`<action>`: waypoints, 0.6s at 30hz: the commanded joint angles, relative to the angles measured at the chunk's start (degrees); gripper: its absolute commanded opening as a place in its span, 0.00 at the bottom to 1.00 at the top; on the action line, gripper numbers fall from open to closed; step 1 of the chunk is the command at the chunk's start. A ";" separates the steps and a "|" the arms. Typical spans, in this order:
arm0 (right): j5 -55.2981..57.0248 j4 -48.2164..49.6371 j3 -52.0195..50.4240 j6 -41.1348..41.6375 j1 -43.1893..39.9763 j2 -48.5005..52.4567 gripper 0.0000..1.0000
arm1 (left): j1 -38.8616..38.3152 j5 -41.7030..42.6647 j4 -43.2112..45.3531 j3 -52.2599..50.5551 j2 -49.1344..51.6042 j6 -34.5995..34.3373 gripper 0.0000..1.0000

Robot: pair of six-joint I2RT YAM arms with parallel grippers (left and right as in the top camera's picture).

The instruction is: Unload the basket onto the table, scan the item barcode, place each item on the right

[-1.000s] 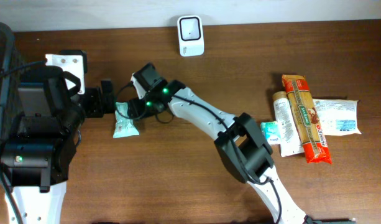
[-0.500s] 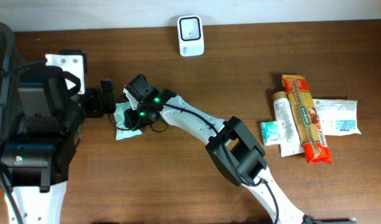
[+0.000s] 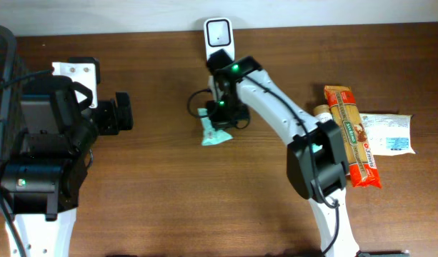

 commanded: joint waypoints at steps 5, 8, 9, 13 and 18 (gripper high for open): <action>3.69 -4.72 -1.57 -7.41 -1.25 -1.42 0.32 | 0.11 -0.42 0.15 0.31 -0.35 0.68 0.99; 3.74 -5.60 2.56 -9.90 -2.54 -1.49 0.07 | 0.11 -0.42 0.15 0.31 -0.35 0.70 0.99; 4.42 -5.42 3.28 -9.86 -2.64 -1.49 0.04 | 0.11 -0.42 0.13 0.31 -0.35 0.70 0.99; 11.21 -4.31 2.86 -9.84 -1.77 -0.31 0.04 | 0.11 -0.42 0.15 0.31 -0.35 0.70 0.99; 12.66 0.20 -0.04 -9.88 -0.81 4.11 0.04 | 0.11 -0.42 0.15 0.31 -0.35 0.70 0.99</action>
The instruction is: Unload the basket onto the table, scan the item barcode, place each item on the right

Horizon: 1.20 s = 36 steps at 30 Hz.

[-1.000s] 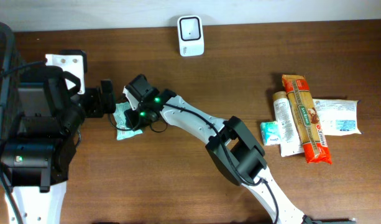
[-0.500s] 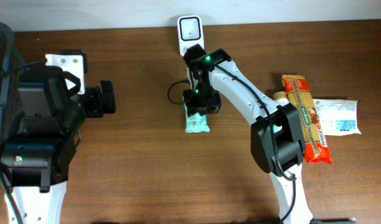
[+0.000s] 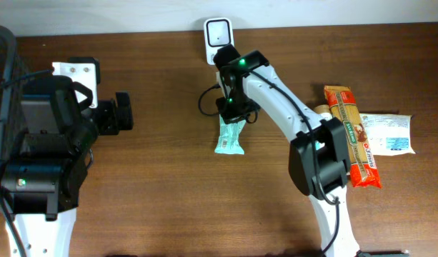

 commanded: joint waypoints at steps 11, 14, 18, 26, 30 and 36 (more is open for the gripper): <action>1.36 -1.38 3.78 -4.85 -1.05 4.63 0.43 | 0.11 -0.42 0.11 0.31 -0.35 0.70 0.99; 1.27 -4.59 12.98 -9.20 -3.69 4.61 0.48 | 0.11 -0.42 0.11 0.31 -0.35 0.70 0.99; -7.76 -11.69 12.50 -16.33 -5.42 4.79 0.26 | 0.11 -0.42 0.11 0.31 -0.35 0.68 0.99; 1.68 -17.38 -1.68 -9.09 -2.01 4.79 0.08 | 0.11 -0.42 0.11 0.31 -0.35 0.70 0.99; -8.57 -13.38 -2.38 -9.14 0.57 4.72 0.08 | 0.11 -0.42 0.11 0.31 -0.35 0.68 0.99; -12.63 -11.32 0.17 -7.61 5.01 4.70 0.09 | 0.11 -0.42 0.11 0.31 -0.35 0.70 0.99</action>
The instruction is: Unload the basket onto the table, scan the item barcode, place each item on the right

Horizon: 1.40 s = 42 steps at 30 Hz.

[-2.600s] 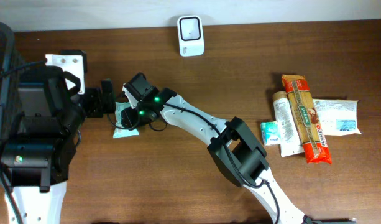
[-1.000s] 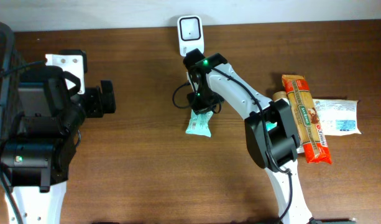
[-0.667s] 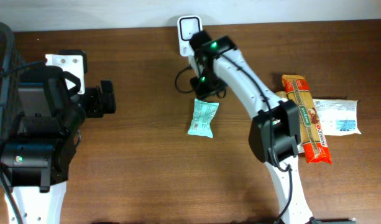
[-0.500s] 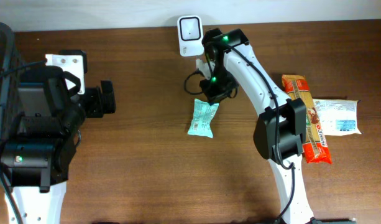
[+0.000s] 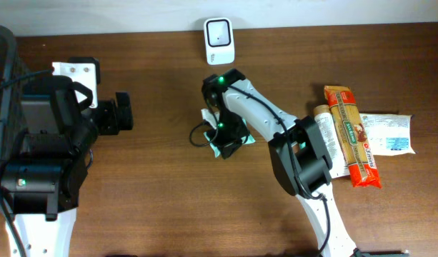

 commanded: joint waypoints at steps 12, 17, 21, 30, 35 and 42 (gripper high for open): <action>-13.60 1.38 4.07 -12.11 -20.55 -1.20 0.60 | 0.11 -0.42 0.11 0.31 -0.33 0.70 0.99; -16.96 11.87 -6.36 -12.13 -19.89 -1.16 0.59 | 0.11 -0.42 0.11 0.31 -0.35 0.70 0.99; -21.00 20.41 -13.42 -11.06 -17.55 -1.16 0.57 | 0.11 -0.42 0.11 0.31 -0.35 0.70 0.99; -26.27 28.28 -18.80 -3.89 -18.25 -1.95 0.04 | 0.11 -0.42 0.11 0.31 -0.35 0.70 0.99; -31.58 28.24 -15.41 -4.11 -23.52 -19.89 0.04 | 0.11 -0.42 0.11 0.31 -0.35 0.68 0.99; -20.48 27.56 -15.41 -4.00 -23.93 -42.77 0.04 | 0.11 -0.42 0.11 0.31 -0.35 0.68 0.99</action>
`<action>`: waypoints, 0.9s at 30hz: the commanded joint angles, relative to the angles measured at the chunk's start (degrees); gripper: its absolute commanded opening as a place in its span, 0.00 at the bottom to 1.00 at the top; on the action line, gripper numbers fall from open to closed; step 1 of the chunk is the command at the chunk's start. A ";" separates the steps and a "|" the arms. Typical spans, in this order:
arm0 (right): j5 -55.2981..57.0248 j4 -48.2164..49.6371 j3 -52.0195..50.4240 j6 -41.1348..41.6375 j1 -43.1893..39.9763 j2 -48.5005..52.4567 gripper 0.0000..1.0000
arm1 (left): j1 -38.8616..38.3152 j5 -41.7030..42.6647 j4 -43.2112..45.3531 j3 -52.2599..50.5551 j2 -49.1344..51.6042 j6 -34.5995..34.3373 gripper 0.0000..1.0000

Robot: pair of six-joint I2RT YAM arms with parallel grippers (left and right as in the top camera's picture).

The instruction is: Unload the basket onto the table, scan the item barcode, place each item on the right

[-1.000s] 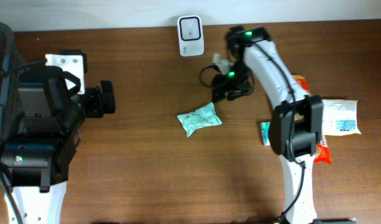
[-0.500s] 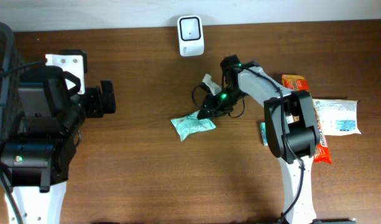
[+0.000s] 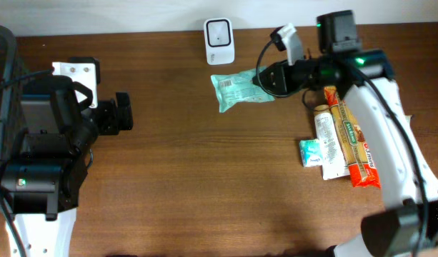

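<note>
A teal packet (image 3: 236, 89) with a printed white label facing up sits just below and to the right of the white scanner (image 3: 219, 31) at the table's back edge. My right gripper (image 3: 264, 80) reaches in from the right and is shut on the packet's right end, a cable looping above it. Far off to the left, my left gripper (image 3: 123, 112) stays open beside its arm base, holding nothing.
An orange-red pasta pack (image 3: 353, 139), a long white pack (image 3: 330, 143) and a small teal pack (image 3: 311, 152) lie together at the right, partly under the right arm. A dark basket (image 3: 0, 78) stands at the left edge.
The right gripper was mid-table on the crumpled teal packet, arm folded over it. Now the arm reaches from the right and the packet lies flat, label up, near the scanner. A small teal pack shows at right.
The right gripper held the teal packet just below the scanner, then let it hang lengthwise a little lower, then had it bunched up mid-table. Now it holds the packet by one end, label up, beside the scanner. The left arm never moved.
</note>
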 commanded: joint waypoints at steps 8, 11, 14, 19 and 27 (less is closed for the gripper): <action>24.11 0.72 0.37 2.45 6.64 -3.06 0.04 | 0.11 -0.42 0.13 0.31 -0.35 0.72 0.99; 31.17 1.57 0.37 4.37 8.85 -3.04 0.04 | 0.11 -0.42 0.13 0.31 -0.35 0.72 0.99; 41.75 4.00 0.37 5.05 12.15 -2.99 0.04 | 0.11 -0.42 0.13 0.31 -0.35 0.72 0.99; 58.53 7.45 0.37 4.76 18.14 -1.38 0.04 | 0.11 -0.42 0.13 0.31 -0.35 0.72 0.99; 63.17 10.54 0.37 3.04 19.08 1.73 0.04 | 0.11 -0.42 0.13 0.31 -0.33 0.70 0.99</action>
